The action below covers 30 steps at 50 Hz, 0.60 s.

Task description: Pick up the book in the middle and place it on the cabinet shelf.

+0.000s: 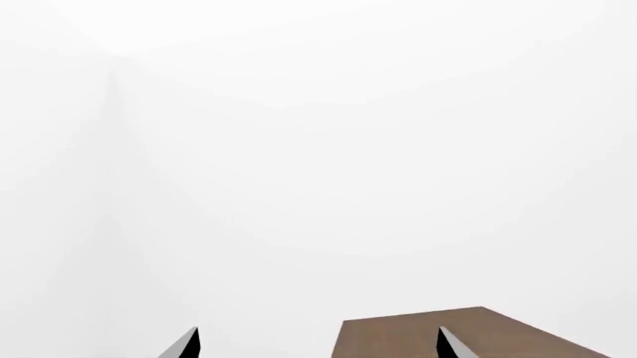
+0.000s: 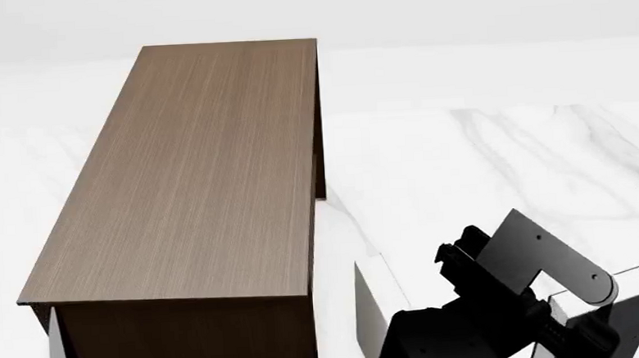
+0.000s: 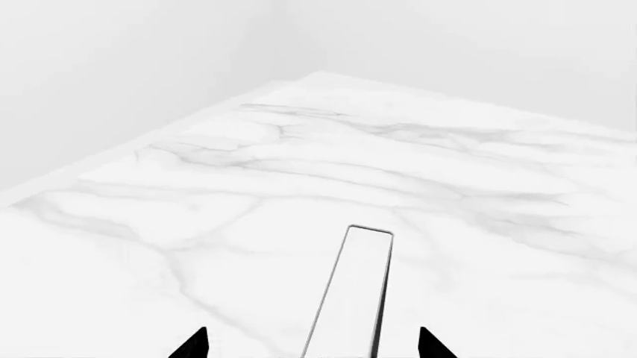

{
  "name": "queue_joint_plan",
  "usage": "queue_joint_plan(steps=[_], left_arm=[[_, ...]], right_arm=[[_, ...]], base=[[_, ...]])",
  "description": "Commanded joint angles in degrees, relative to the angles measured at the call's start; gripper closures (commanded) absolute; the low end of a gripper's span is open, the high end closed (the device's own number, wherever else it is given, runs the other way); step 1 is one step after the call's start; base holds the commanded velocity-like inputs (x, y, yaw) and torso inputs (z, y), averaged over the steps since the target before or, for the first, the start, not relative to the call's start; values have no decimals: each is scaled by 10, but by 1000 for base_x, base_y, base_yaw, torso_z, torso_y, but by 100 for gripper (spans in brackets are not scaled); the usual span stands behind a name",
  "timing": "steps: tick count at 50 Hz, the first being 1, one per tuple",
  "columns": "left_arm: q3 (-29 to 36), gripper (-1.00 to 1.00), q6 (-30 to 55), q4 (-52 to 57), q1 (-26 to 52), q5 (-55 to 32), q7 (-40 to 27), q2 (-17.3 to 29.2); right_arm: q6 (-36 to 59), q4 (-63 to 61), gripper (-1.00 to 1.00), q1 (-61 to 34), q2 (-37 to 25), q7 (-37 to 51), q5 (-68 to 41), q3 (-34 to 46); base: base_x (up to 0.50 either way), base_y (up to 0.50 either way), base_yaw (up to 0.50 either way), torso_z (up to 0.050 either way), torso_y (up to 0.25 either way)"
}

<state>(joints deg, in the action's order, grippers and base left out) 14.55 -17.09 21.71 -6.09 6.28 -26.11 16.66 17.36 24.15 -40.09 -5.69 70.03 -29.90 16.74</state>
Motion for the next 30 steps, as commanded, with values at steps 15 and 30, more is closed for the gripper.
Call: queue_joint_plan(steps=[15, 30], left_arm=[[-5, -100, -3, -2, 2, 2, 8, -5], [-1, -100, -4, -4, 1, 0, 6, -1]], right_arm=[[-18, 17, -100, 11, 6, -11, 7, 3], [-33, 47, -100, 15, 6, -19, 5, 8]], base=[[0, 0, 0, 0, 0], [0, 0, 0, 0, 0]])
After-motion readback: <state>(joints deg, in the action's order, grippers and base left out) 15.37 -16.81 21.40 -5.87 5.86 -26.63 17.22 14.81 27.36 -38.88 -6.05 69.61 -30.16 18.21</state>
